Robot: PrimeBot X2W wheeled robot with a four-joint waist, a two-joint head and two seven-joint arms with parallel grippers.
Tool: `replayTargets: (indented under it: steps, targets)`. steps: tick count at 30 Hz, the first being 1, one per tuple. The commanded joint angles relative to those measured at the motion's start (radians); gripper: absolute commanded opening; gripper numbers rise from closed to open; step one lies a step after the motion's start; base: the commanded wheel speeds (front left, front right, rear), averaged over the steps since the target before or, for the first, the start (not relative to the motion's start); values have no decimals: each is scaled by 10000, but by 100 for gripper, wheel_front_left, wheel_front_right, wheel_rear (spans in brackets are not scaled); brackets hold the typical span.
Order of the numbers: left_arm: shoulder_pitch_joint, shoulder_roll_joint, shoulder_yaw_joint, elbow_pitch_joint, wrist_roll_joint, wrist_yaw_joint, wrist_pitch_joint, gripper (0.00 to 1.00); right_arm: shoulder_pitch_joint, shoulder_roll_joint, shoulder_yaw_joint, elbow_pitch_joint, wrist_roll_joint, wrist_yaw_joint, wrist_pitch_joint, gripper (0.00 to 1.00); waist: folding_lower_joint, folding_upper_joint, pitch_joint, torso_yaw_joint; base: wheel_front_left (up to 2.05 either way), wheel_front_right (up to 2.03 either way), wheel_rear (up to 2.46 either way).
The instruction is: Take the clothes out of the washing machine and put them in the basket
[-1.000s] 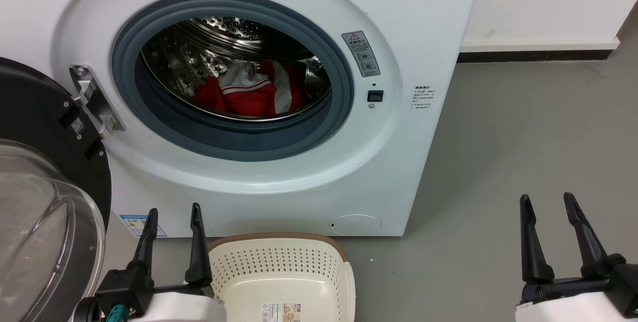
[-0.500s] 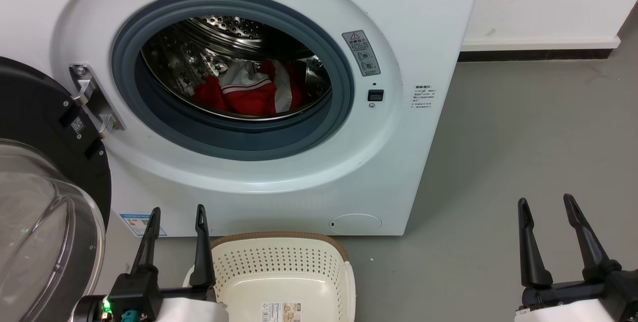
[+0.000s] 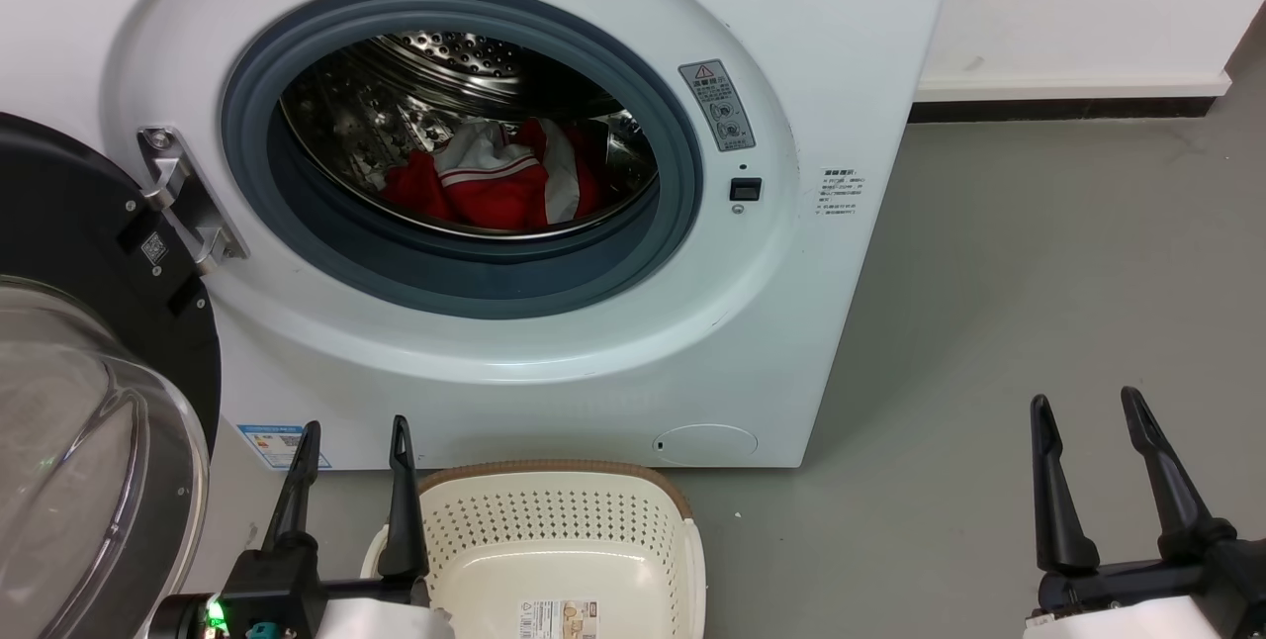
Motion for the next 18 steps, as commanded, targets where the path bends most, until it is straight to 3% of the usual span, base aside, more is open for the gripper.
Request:
replayTargets:
  steps: [1,18]
  targets:
    - [32,-20,4,27,7,3,-28,100,94,-23,-15,23,68,-3,-25,100,0,-1,0,1,0,0,0]
    - [40,-20,12,156,72,68,-28,100,75,-23,1,108,113,-3,-25,100,0,-1,13,-16,0,0,0]
